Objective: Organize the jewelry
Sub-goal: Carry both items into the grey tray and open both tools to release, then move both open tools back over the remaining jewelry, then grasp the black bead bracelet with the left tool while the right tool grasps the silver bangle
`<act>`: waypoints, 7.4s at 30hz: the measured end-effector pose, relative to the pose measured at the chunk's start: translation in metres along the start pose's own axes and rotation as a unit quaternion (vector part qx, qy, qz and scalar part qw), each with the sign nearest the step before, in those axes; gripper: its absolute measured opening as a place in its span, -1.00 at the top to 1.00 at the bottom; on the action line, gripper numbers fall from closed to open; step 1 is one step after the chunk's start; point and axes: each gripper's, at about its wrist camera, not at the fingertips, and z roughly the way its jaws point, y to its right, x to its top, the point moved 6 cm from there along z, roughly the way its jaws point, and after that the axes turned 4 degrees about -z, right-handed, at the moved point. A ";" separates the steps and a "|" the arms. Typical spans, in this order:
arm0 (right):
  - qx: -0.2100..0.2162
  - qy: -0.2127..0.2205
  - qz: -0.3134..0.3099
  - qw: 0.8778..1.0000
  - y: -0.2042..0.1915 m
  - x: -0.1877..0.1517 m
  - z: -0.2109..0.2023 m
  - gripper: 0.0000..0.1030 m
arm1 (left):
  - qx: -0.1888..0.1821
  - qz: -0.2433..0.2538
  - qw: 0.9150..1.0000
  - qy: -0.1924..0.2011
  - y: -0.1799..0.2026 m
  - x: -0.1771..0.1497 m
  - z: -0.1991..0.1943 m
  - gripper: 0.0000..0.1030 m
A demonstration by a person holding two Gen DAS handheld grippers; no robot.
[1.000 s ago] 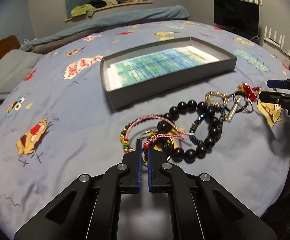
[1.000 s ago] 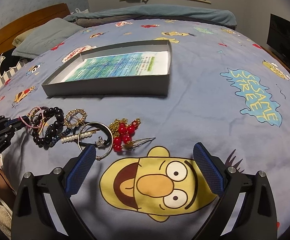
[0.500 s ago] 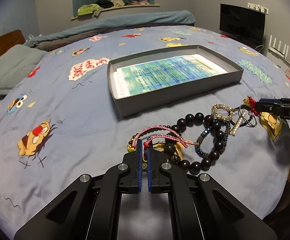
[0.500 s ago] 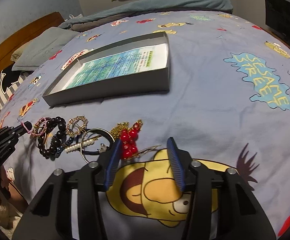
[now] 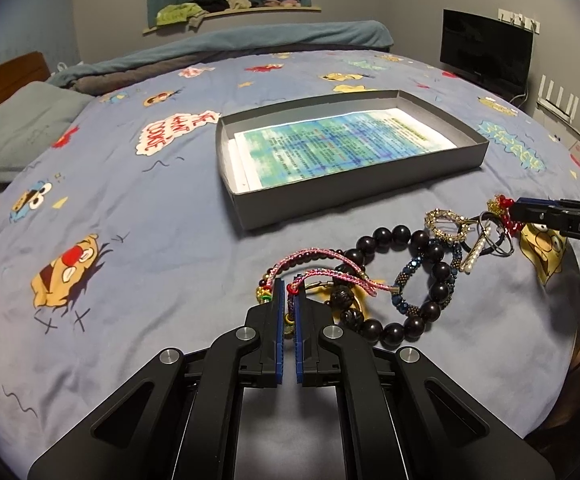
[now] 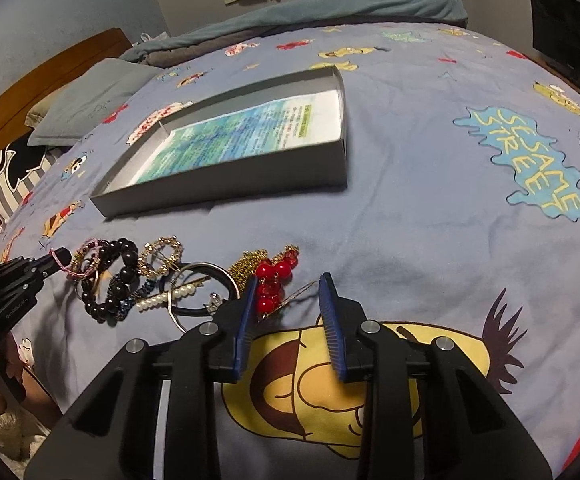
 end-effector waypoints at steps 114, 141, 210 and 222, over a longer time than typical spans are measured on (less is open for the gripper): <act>-0.051 0.047 -0.017 0.997 0.020 0.171 0.111 0.49 | -0.011 -0.032 0.998 -0.061 -0.045 0.147 0.164 0.67; -0.035 0.108 -0.025 0.993 0.004 0.155 0.014 -0.89 | 0.024 -0.037 0.999 0.011 -0.022 0.152 0.080 -0.78; 0.013 -0.002 -0.159 0.987 -0.059 -0.013 0.024 0.06 | -0.018 -0.004 0.999 -0.048 0.012 0.002 0.027 -0.90; 0.013 0.028 -0.126 0.992 -0.043 0.000 0.003 0.06 | -0.055 0.019 0.998 -0.034 0.030 0.005 0.021 -0.19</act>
